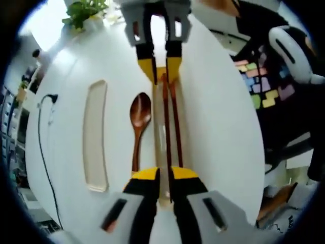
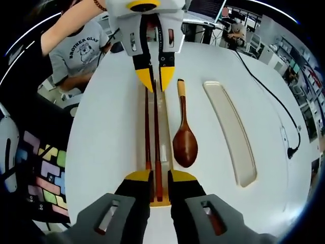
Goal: Arrange the utensils inside the cutlery case until each visible utensil rests in its matching compartment.
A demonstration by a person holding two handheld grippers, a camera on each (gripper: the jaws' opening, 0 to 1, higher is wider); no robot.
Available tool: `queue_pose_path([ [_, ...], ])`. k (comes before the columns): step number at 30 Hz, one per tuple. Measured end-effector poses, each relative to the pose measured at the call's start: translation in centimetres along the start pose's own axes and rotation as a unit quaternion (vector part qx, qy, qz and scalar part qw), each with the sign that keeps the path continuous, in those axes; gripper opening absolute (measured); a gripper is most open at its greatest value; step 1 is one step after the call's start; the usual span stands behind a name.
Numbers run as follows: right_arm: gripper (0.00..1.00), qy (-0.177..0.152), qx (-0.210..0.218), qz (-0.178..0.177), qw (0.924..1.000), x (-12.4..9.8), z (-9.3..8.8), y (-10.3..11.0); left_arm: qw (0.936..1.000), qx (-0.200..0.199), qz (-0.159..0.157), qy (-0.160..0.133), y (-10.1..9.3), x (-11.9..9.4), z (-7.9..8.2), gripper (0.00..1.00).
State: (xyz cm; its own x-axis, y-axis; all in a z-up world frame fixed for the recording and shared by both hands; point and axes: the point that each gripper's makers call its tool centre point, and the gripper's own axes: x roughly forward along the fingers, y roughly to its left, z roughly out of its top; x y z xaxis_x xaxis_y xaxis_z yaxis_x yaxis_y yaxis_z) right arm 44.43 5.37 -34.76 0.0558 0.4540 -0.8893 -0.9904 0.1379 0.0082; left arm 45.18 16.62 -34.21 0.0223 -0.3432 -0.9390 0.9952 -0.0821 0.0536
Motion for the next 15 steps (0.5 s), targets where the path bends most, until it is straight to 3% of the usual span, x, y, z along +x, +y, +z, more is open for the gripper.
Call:
queue_pose_path([
  [8,0.11,-0.026,0.026,-0.019,0.9992,-1.3,1.1,-1.1,0.9988,-0.011,0.045,-0.012,2.2,-1.3,-1.2,0.09],
  [15,0.12,-0.08,0.121,-0.022,0.9893,-1.4,1.1,-3.8,0.9969,-0.026,0.073,0.011,4.1,-1.1,-3.8,0.09],
])
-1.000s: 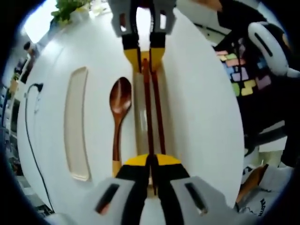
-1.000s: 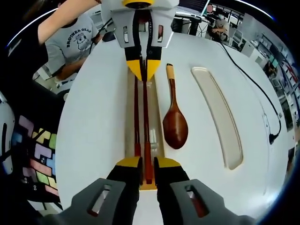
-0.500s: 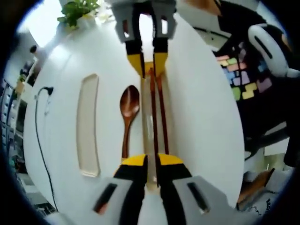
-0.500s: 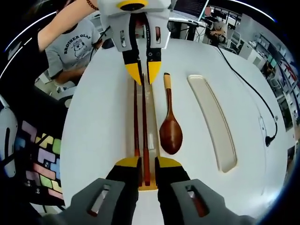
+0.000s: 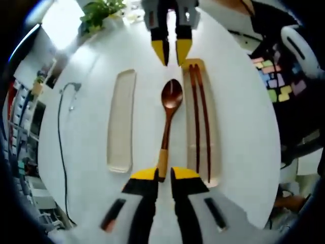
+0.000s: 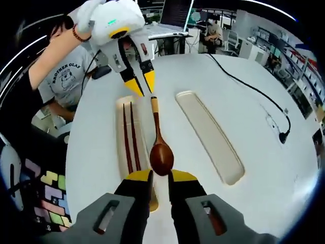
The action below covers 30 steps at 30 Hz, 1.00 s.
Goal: Arrange the utensils inside the cutlery case until each visible utensil rests in its matching compartment.
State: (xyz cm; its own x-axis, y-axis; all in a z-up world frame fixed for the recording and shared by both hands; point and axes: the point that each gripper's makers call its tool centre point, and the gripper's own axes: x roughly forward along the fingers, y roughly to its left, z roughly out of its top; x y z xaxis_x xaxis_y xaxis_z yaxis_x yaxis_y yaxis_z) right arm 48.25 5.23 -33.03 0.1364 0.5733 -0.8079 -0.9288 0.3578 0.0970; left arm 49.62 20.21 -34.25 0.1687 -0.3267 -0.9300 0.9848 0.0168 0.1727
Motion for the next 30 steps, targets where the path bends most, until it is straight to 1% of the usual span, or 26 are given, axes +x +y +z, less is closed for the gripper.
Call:
queue_pose_path([
  [1,0.12,-0.011,0.016,-0.012,0.9997,0.1,0.0,-0.7,1.0,-0.001,0.0,0.001,0.1,0.1,-0.1,0.09],
  [2,0.12,-0.024,0.015,-0.027,0.9992,0.0,0.3,-1.4,1.0,-0.004,-0.001,0.009,0.1,0.3,-0.5,0.1],
  [3,0.12,-0.025,0.008,-0.032,0.9991,0.0,0.1,-1.7,0.9998,-0.006,-0.006,0.019,0.1,0.3,-1.0,0.12],
  [4,0.12,-0.024,0.009,-0.03,0.9992,0.0,-0.1,-1.7,0.9993,-0.008,-0.01,0.034,0.1,0.5,-1.5,0.14],
  [6,0.13,-0.031,0.027,-0.025,0.9988,0.2,-0.2,-1.7,0.9989,0.005,-0.006,0.046,0.4,0.8,-1.8,0.16],
  [10,0.13,-0.044,0.056,-0.01,0.9974,0.8,-0.5,-1.6,0.9989,0.009,-0.012,0.043,0.5,1.4,-1.2,0.16],
  [14,0.13,-0.05,0.09,0.002,0.9947,1.3,-1.1,-1.7,0.9978,0.022,-0.023,0.058,0.1,2.2,-1.1,0.17],
  [17,0.13,-0.054,0.119,0.014,0.9914,1.5,-1.8,-1.8,0.9971,0.029,-0.031,0.063,-0.1,2.5,-1.0,0.17],
  [19,0.13,-0.064,0.144,0.027,0.9871,1.7,-2.0,-1.8,0.9965,0.032,-0.033,0.07,-0.1,2.8,-1.1,0.18],
  [20,0.13,-0.068,0.165,0.037,0.9833,1.9,-2.2,-1.7,0.9961,0.032,-0.034,0.075,0.0,3.0,-1.2,0.18],
  [21,0.13,-0.067,0.181,0.041,0.9803,2.0,-2.4,-1.7,0.996,0.032,-0.034,0.076,0.0,3.0,-1.2,0.18],
  [22,0.13,-0.068,0.195,0.046,0.9773,2.0,-2.4,-2.1,0.9966,0.029,-0.035,0.069,0.1,3.2,-0.9,0.18],
  [23,0.13,-0.072,0.189,0.047,0.9783,2.0,-2.4,-2.3,0.9969,0.027,-0.034,0.065,0.2,3.2,-0.7,0.18],
  [25,0.13,-0.073,0.204,0.057,0.9745,2.0,-2.4,-2.5,0.9969,0.026,-0.036,0.065,0.2,3.5,-0.6,0.18],
  [26,0.13,-0.073,0.221,0.062,0.9705,2.0,-2.4,-2.6,0.9966,0.026,-0.038,0.068,0.2,3.5,-0.6,0.18],
  [28,0.13,-0.077,0.238,0.077,0.9652,2.1,-2.3,-2.4,0.9959,0.027,-0.044,0.074,0.0,3.8,-0.8,0.18],
  [29,0.14,-0.085,0.256,0.096,0.9581,2.2,-2.0,-1.8,0.9955,0.026,-0.048,0.077,-0.1,3.8,-0.9,0.18],
  [30,0.15,-0.092,0.266,0.109,0.9533,2.2,-1.8,-1.6,0.9958,0.023,-0.048,0.075,0.0,3.7,-0.7,0.18],
])
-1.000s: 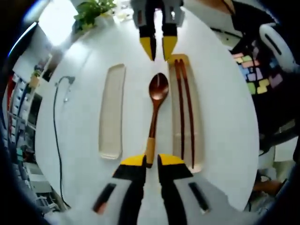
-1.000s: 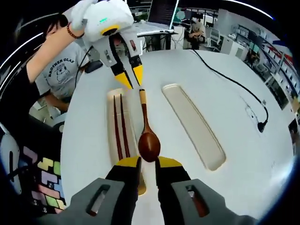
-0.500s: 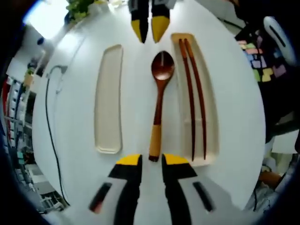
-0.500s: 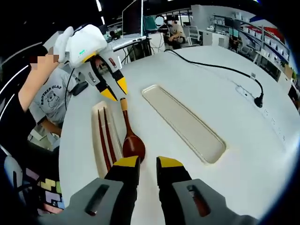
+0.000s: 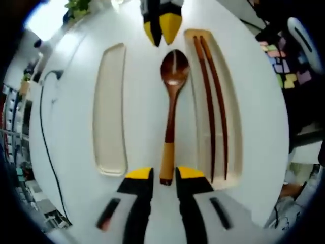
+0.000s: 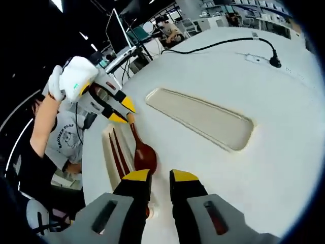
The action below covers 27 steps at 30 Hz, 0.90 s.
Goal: Arrange the utensils inside the cutlery case until each visible utensil rests in its matching compartment.
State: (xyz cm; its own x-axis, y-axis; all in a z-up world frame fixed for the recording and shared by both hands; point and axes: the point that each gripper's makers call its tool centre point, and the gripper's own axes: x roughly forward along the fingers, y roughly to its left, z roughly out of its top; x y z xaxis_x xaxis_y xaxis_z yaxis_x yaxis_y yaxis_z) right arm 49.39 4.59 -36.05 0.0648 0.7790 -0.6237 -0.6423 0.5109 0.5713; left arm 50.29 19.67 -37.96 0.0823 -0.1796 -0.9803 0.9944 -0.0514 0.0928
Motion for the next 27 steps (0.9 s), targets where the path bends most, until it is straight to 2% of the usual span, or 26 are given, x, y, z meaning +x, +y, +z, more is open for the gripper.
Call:
queue_pose_path([
  [1,0.15,-0.009,0.009,0.012,0.9998,0.1,0.1,0.2,1.0,0.0,0.003,-0.001,0.1,0.0,0.0,0.18],
  [3,0.15,-0.007,0.032,0.021,0.9992,0.3,-0.4,0.3,1.0,-0.003,0.001,-0.001,0.2,0.0,0.0,0.18],
  [8,0.15,-0.011,0.054,0.031,0.998,0.6,0.2,-0.7,0.9996,-0.013,-0.024,0.011,-0.4,0.1,0.1,0.12],
  [13,0.15,-0.015,0.067,0.043,0.9967,0.9,0.4,-0.4,0.9989,-0.022,-0.033,0.023,-0.1,0.1,0.1,0.12],
  [14,0.13,-0.022,0.074,0.034,0.9964,1.0,-0.1,-0.1,0.9987,-0.029,-0.035,0.024,-0.1,0.1,0.1,0.12],
  [17,0.11,-0.016,0.078,0.04,0.996,1.3,-0.4,0.2,0.9963,-0.074,-0.035,0.026,0.1,0.1,0.1,0.12],
  [18,0.11,-0.014,0.081,0.043,0.9957,1.4,-0.9,0.5,0.9963,-0.074,-0.034,0.028,0.1,0.1,0.1,0.12],
  [20,0.11,-0.011,0.085,0.049,0.9951,1.5,-1.6,1.2,0.9974,-0.056,-0.033,0.03,0.0,0.1,0.1,0.11],
  [21,0.11,-0.016,0.088,0.047,0.9949,1.6,-1.6,1.2,0.9988,-0.025,-0.034,0.025,0.0,0.1,0.2,0.11],
  [24,0.11,-0.021,0.091,0.04,0.9948,1.6,-1.2,0.9,0.9992,0.015,-0.037,0.007,-0.1,0.0,0.2,0.11],
  [27,0.11,-0.02,0.084,0.031,0.9958,1.4,-1.5,1.0,0.9993,0.004,-0.035,-0.009,-0.1,-0.1,-0.1,0.11],
])
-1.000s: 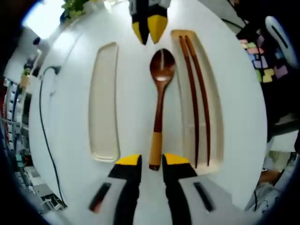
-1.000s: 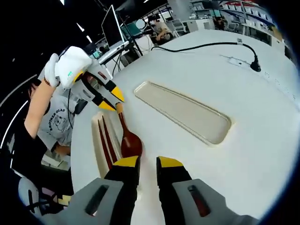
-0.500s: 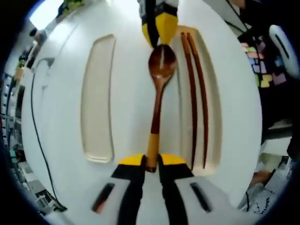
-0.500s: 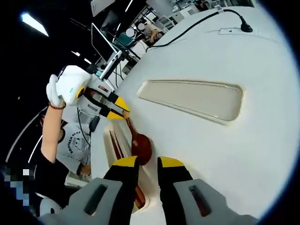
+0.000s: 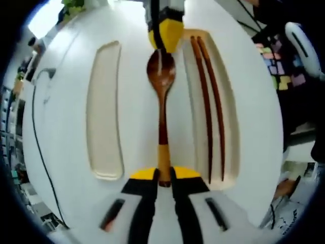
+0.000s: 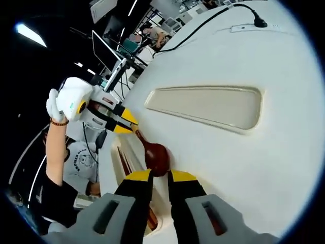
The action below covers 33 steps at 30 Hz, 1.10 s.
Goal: Arrange the utensils inside the cutlery case until each visible utensil rests in its matching compartment.
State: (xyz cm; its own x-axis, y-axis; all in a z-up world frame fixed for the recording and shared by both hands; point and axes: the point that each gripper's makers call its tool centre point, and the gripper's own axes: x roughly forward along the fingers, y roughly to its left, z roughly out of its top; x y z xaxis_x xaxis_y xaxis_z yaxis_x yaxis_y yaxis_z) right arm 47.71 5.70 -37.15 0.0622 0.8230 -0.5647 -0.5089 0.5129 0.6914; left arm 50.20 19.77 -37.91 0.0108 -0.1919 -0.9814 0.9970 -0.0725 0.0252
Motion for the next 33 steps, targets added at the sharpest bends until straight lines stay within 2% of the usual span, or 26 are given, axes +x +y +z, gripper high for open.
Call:
queue_pose_path([
  [3,0.11,-0.005,0.01,0.002,0.9999,0.2,-0.2,0.1,0.9997,0.007,0.001,-0.022,0.0,0.0,0.0,0.11],
  [6,0.1,-0.005,0.022,0.012,0.9997,0.6,-0.4,0.6,0.9988,-0.017,0.003,-0.045,0.1,-0.1,0.0,0.11],
  [7,0.1,-0.005,0.025,0.011,0.9996,0.6,-0.5,0.7,0.9987,-0.014,0.004,-0.049,0.1,-0.1,-0.1,0.11],
  [10,0.1,-0.011,0.033,0.011,0.9993,0.6,0.3,0.4,0.9981,-0.01,0.008,-0.061,0.0,-0.1,0.0,0.11],
  [14,0.09,-0.012,0.043,0.021,0.9988,1.1,0.2,0.9,0.9985,0.0,0.009,-0.054,0.0,-0.1,0.2,0.11],
  [19,0.08,-0.024,0.058,0.032,0.9975,1.6,1.0,0.8,0.9988,0.004,0.013,-0.047,0.0,-0.1,0.2,0.11],
  [22,0.06,-0.041,0.079,0.018,0.9958,1.6,1.2,0.6,0.9984,-0.01,0.016,-0.053,0.0,-0.1,0.1,0.11],
  [24,0.06,-0.049,0.092,0.023,0.9943,1.5,1.3,0.6,0.9977,-0.035,0.016,-0.056,0.1,-0.1,0.1,0.11],
  [25,0.05,-0.077,0.093,0.036,0.992,1.2,2.0,0.9,0.9978,-0.032,0.018,-0.055,0.0,-0.1,0.1,0.11],
  [26,0.05,-0.091,0.102,0.046,0.9896,1.0,2.4,1.1,0.9979,-0.028,0.023,-0.055,0.0,-0.1,0.2,0.11],
  [27,0.05,-0.096,0.133,0.06,0.9845,0.7,2.5,1.6,0.998,-0.02,0.03,-0.053,-0.1,-0.1,0.2,0.11],
  [28,0.05,-0.092,0.144,0.064,0.9833,0.6,2.3,1.7,0.9979,-0.022,0.033,-0.052,-0.1,-0.1,0.2,0.11],
  [30,0.04,-0.082,0.138,0.052,0.9857,0.6,1.8,1.6,0.9976,-0.023,0.037,-0.053,-0.1,-0.1,0.2,0.11],
  [33,0.03,-0.086,0.132,0.04,0.9866,0.4,1.3,1.7,0.9978,-0.01,0.043,-0.051,-0.1,0.0,0.3,0.11],
])
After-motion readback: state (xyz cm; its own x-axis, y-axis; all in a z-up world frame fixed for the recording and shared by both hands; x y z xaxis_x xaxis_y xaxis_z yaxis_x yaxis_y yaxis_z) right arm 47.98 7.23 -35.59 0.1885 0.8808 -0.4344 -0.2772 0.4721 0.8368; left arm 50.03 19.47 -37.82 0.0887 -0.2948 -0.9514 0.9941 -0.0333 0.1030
